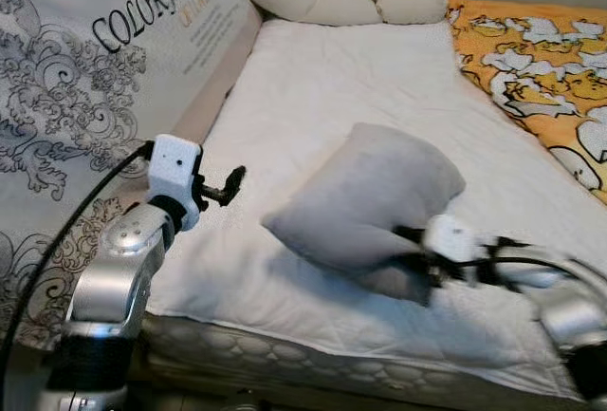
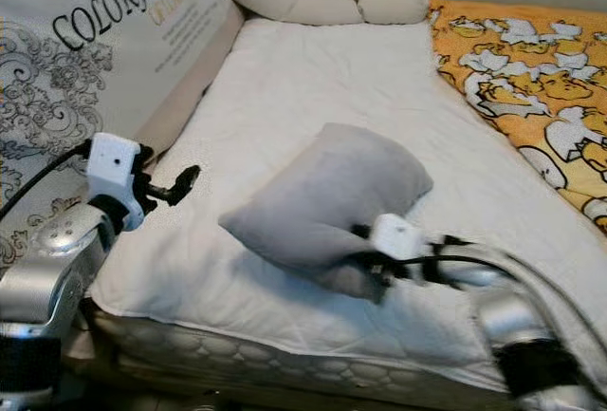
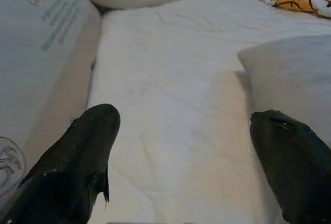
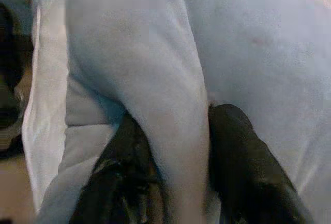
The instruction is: Clean up the room
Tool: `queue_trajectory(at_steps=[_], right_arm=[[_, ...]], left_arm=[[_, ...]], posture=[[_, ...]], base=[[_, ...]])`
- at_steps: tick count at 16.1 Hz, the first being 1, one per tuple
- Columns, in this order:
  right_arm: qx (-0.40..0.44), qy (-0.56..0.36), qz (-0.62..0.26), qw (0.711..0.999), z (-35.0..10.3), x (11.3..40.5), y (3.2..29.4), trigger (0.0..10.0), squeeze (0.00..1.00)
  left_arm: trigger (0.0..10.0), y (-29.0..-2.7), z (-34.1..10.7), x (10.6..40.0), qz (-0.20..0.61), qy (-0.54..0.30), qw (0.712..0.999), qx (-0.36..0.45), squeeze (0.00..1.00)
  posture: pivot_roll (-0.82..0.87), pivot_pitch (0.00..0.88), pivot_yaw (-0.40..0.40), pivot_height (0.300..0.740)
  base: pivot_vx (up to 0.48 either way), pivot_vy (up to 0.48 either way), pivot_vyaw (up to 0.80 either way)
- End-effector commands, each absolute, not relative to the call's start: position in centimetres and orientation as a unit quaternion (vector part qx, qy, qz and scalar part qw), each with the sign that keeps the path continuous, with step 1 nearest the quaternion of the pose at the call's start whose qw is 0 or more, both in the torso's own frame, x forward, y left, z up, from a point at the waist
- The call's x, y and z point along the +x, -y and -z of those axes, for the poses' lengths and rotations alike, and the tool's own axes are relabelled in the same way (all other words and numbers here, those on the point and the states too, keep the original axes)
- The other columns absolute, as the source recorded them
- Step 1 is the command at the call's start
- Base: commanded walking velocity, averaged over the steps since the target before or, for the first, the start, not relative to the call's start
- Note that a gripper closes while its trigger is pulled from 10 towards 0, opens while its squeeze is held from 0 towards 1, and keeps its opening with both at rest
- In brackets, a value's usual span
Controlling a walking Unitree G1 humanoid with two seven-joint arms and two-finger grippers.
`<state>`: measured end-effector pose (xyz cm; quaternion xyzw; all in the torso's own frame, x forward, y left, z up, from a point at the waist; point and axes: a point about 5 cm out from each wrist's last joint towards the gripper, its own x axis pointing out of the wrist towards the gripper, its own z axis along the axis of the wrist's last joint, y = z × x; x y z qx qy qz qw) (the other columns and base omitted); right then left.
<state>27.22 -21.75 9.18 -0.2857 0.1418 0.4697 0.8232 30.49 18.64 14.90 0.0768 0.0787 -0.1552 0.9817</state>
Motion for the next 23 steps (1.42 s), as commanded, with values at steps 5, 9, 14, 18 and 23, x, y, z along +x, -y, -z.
queue_trajectory(at_steps=[5, 9, 14, 18, 23], right_arm=[[-0.25, -0.195, -0.473, 0.822, -11.0, 25.7, 23.8, 10.0, 1.0], [-0.191, -0.176, -0.486, 0.834, -12.9, 25.5, 23.0, 10.0, 1.0], [-0.081, -0.132, -0.449, 0.88, -16.0, 26.4, 23.8, 10.0, 1.0], [0.03, -0.159, -0.273, 0.948, -11.7, 27.5, 23.4, 10.0, 1.0], [0.253, -0.167, -0.042, 0.952, -7.0, 26.8, 24.7, 10.0, 1.0]], left_arm=[[10.0, -17.0, -13.9, 32.6, 0.206, -0.1, 0.971, 0.064, 1.0], [10.0, -16.0, -13.4, 32.5, 0.232, -0.109, 0.965, 0.049, 1.0], [10.0, -14.7, -11.8, 33.0, 0.271, -0.134, 0.952, -0.043, 1.0], [10.0, -11.6, -9.7, 33.8, 0.32, -0.179, 0.913, -0.178, 1.0], [10.0, -8.8, -6.3, 33.6, 0.301, -0.25, 0.883, -0.259, 1.0]], posture=[[0.01, 0.0, 0.066, 0.74], [0.01, 0.0, 0.065, 0.74], [0.02, 0.0, 0.047, 0.74], [0.0, 0.0, 0.046, 0.74], [-0.05, 0.0, 0.076, 0.74]], base=[[0.0, 0.0, 0.0], [0.0, 0.0, 0.0], [0.0, 0.0, 0.0], [0.0, 0.0, 0.0], [0.0, 0.0, 0.0]])
